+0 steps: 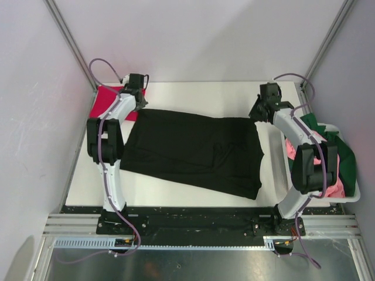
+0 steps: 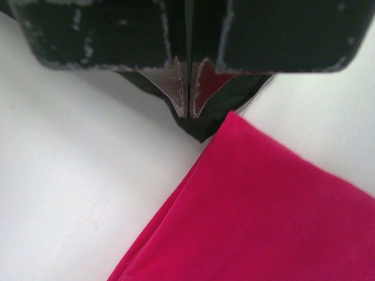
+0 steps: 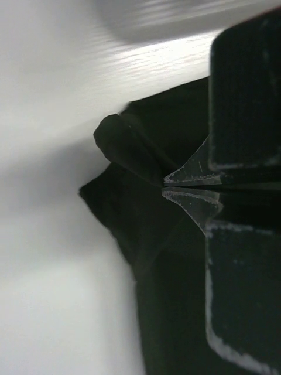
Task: Fold and stack the t-shirts
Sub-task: Fold the other side of the tshirt into a rectangle
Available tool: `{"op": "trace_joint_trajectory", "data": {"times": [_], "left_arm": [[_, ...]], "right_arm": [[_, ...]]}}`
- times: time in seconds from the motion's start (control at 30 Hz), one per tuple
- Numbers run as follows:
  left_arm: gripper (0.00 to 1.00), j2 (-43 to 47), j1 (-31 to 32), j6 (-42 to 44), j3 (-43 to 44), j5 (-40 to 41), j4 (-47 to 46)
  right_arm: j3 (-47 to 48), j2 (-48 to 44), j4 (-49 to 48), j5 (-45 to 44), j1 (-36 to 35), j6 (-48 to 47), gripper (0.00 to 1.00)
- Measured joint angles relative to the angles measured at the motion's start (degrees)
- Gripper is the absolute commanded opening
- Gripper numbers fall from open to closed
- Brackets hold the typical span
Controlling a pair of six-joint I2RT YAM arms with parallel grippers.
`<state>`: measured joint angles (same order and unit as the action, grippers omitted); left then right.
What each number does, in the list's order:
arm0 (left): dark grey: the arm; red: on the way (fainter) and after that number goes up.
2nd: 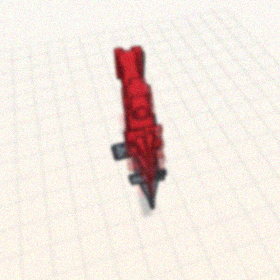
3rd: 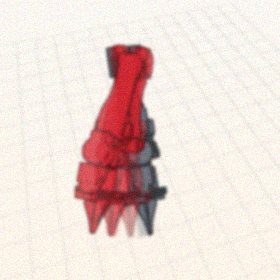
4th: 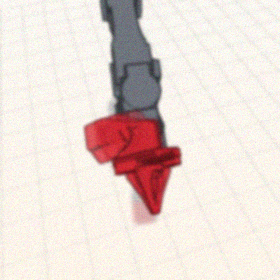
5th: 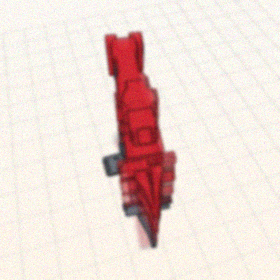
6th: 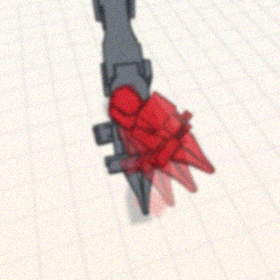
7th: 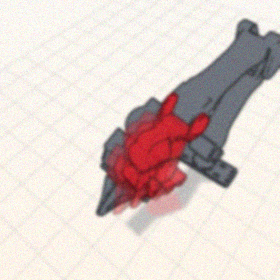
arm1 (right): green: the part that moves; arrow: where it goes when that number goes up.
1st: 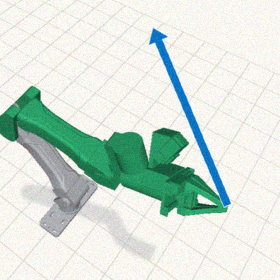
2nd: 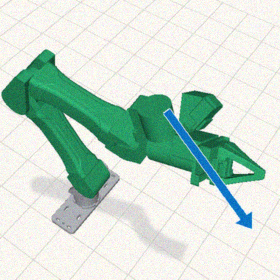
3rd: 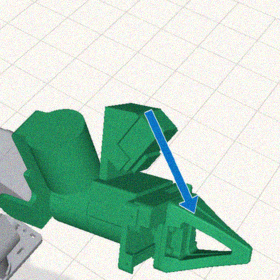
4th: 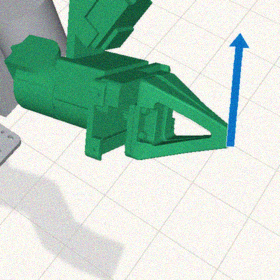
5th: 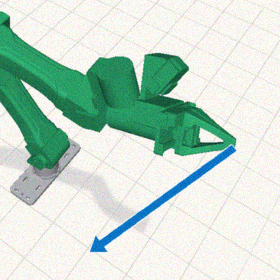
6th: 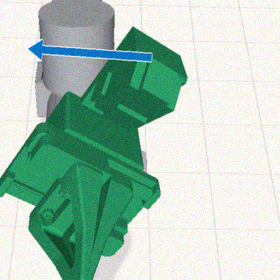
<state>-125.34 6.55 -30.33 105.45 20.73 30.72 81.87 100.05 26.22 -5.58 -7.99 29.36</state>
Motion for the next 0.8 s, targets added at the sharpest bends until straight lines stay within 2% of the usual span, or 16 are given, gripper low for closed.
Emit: {"op": "trace_joint_trajectory", "data": {"times": [0.23,0.43,0.8], "left_arm": [[0.00,10.75,-0.59,1.05,-16.63,-0.48,-4.22],[0.00,16.63,-1.51,1.95,-26.32,-0.59,-7.43],[0.00,18.14,-2.47,1.84,-31.63,-1.55,-10.05]], "right_arm": [[-16.37,-14.27,1.38,0.04,-5.44,1.25,0.00],[-25.53,-26.34,2.80,0.22,-9.05,3.48,0.00],[-31.36,-29.81,4.24,-0.31,-12.87,6.38,0.01]]}}
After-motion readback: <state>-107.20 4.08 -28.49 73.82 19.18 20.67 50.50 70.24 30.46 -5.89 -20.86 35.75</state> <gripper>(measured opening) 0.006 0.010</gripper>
